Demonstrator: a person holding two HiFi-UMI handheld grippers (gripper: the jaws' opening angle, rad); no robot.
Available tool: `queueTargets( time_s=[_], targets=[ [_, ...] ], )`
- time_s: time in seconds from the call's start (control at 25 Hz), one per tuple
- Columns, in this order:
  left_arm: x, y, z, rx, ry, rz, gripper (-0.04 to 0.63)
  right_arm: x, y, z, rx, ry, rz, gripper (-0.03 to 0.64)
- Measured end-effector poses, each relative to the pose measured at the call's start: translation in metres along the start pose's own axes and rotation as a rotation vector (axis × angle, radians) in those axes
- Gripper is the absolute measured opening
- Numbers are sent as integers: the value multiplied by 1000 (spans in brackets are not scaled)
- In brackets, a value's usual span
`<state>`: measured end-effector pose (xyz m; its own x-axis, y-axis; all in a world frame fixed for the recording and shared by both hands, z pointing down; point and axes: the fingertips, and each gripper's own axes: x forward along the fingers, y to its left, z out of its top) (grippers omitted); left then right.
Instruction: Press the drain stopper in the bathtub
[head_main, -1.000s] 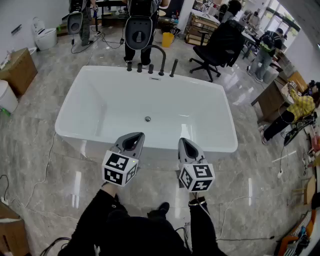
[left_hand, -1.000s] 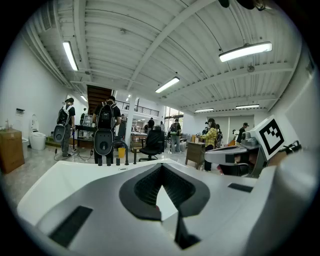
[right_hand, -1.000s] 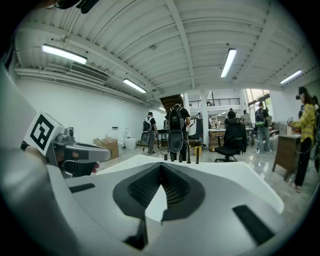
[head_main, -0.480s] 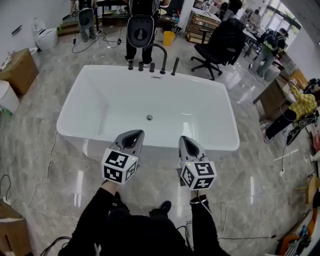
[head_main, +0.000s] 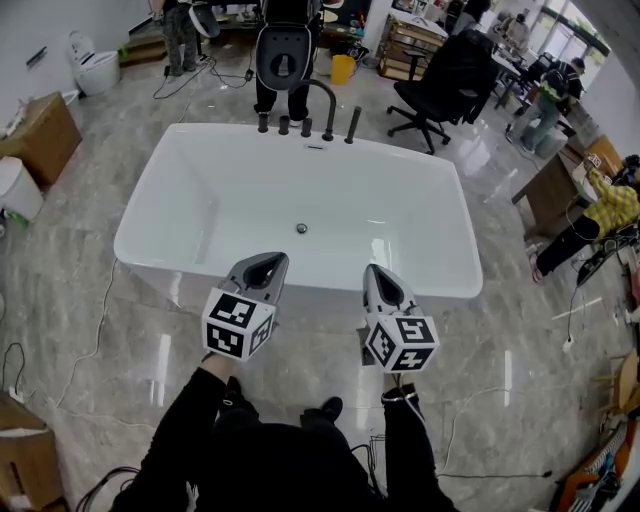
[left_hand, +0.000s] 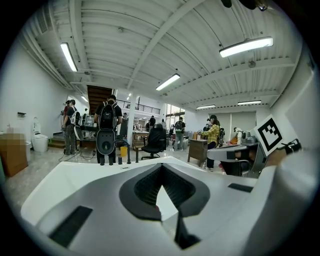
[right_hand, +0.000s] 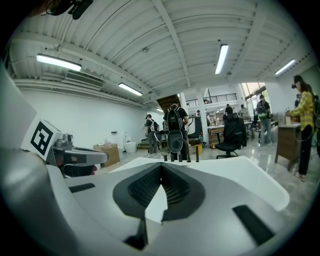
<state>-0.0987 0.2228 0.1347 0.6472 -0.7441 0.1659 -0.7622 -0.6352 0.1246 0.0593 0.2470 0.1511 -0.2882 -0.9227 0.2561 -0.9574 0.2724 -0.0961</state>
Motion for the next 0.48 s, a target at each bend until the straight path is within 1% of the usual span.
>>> queueTargets(
  time_s=[0.12, 0.28, 0.48],
  targets=[
    [5, -5, 2, 3, -2, 9, 3, -3, -11, 1, 5, -3, -2, 2],
    [14, -24, 6, 16, -7, 18, 3, -14, -34, 6, 5, -14, -1, 2],
    [29, -49, 6, 16, -8, 56, 3, -34, -66, 12, 1, -24, 15, 2]
  ],
)
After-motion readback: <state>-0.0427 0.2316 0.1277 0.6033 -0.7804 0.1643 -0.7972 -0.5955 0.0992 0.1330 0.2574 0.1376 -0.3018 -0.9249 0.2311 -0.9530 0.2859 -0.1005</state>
